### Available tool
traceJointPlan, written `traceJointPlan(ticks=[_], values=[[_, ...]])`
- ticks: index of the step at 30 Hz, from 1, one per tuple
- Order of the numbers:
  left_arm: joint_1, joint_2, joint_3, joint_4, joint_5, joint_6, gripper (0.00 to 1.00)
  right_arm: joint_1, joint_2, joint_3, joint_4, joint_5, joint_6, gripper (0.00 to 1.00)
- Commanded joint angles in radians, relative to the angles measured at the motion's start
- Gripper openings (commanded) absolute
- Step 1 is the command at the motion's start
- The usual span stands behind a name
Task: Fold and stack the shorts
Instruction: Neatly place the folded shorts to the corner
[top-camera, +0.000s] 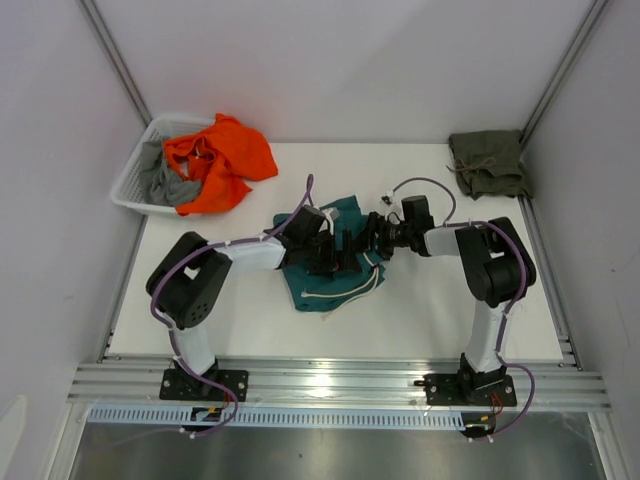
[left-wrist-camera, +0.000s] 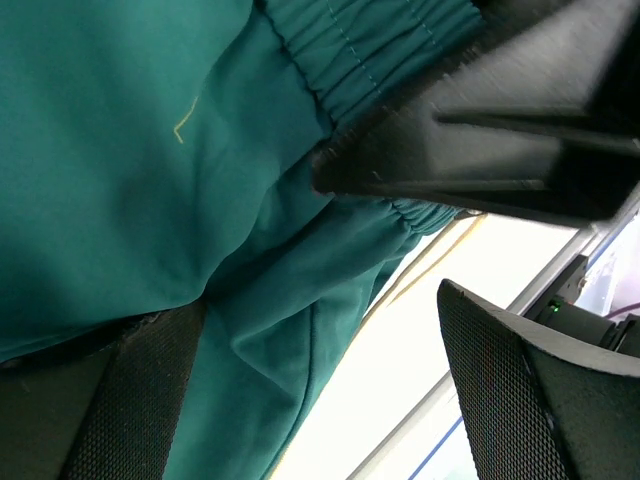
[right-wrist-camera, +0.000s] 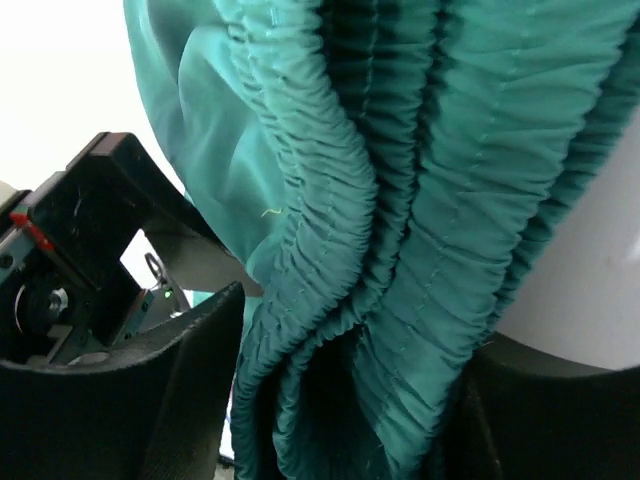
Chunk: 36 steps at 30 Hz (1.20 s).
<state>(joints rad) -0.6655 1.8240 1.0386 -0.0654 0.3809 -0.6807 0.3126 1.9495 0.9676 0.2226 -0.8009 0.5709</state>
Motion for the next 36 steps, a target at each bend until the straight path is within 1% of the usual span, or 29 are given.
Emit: traceJointPlan(ticks=[1, 2, 3, 4, 6, 7, 9, 10, 11, 15, 16, 17, 19, 21, 22, 25, 26, 27, 32, 36], values=[[-0.008, -0.032, -0.048, 0.018, -0.014, 0.052, 0.98, 0.031, 0.088, 0.009, -0.144, 0.016, -0.055, 0.66], [-0.008, -0.041, -0.049, 0.018, -0.016, 0.053, 0.99, 0.031, 0.094, 0.016, -0.144, 0.016, -0.057, 0.65], [-0.008, -0.048, -0.061, 0.021, -0.016, 0.055, 0.99, 0.031, 0.106, 0.025, -0.147, 0.014, -0.057, 0.60], [-0.008, -0.055, -0.064, 0.021, -0.020, 0.053, 0.98, 0.031, 0.111, 0.029, -0.149, 0.011, -0.055, 0.48], [-0.008, -0.095, -0.077, 0.022, -0.027, 0.053, 0.98, 0.025, 0.118, 0.039, -0.140, 0.006, -0.045, 0.37], [-0.008, -0.112, -0.074, 0.019, -0.028, 0.058, 0.98, 0.022, 0.118, 0.042, -0.135, 0.003, -0.040, 0.25], [-0.008, -0.164, -0.066, -0.017, -0.034, 0.063, 0.98, 0.014, 0.112, 0.062, -0.137, 0.009, -0.034, 0.14], [-0.006, -0.182, -0.046, -0.031, -0.036, 0.066, 0.98, 0.011, 0.103, 0.072, -0.147, 0.020, -0.032, 0.05], [-0.005, -0.202, -0.038, -0.065, -0.037, 0.069, 0.98, 0.006, 0.100, 0.086, -0.153, 0.022, -0.032, 0.00], [0.009, -0.313, 0.029, -0.160, -0.039, 0.075, 0.99, -0.009, 0.085, 0.183, -0.215, 0.043, -0.060, 0.00], [0.015, -0.360, 0.050, -0.177, -0.034, 0.075, 0.99, -0.013, 0.077, 0.203, -0.216, 0.051, -0.065, 0.00], [0.021, -0.380, 0.070, -0.192, -0.031, 0.075, 0.99, -0.020, 0.066, 0.241, -0.254, 0.061, -0.071, 0.00], [0.049, -0.432, 0.097, -0.243, -0.014, 0.072, 0.99, -0.029, 0.062, 0.285, -0.278, 0.086, -0.091, 0.00], [0.081, -0.459, 0.118, -0.275, 0.006, 0.072, 0.99, -0.036, 0.072, 0.364, -0.322, 0.103, -0.106, 0.00], [0.102, -0.482, 0.120, -0.304, 0.012, 0.076, 0.99, -0.046, 0.089, 0.409, -0.341, 0.103, -0.114, 0.00], [0.127, -0.525, 0.110, -0.342, 0.021, 0.092, 0.99, -0.069, 0.118, 0.463, -0.354, 0.112, -0.109, 0.00], [0.139, -0.531, 0.094, -0.349, 0.021, 0.099, 0.99, -0.085, 0.130, 0.505, -0.361, 0.114, -0.108, 0.00], [0.144, -0.538, 0.087, -0.355, 0.023, 0.102, 0.99, -0.093, 0.165, 0.532, -0.374, 0.117, -0.106, 0.00], [0.167, -0.569, 0.040, -0.361, 0.035, 0.109, 0.99, -0.125, 0.290, 0.739, -0.505, 0.134, -0.147, 0.00], [0.167, -0.581, 0.026, -0.372, 0.035, 0.119, 0.99, -0.132, 0.354, 0.799, -0.554, 0.157, -0.154, 0.00]])
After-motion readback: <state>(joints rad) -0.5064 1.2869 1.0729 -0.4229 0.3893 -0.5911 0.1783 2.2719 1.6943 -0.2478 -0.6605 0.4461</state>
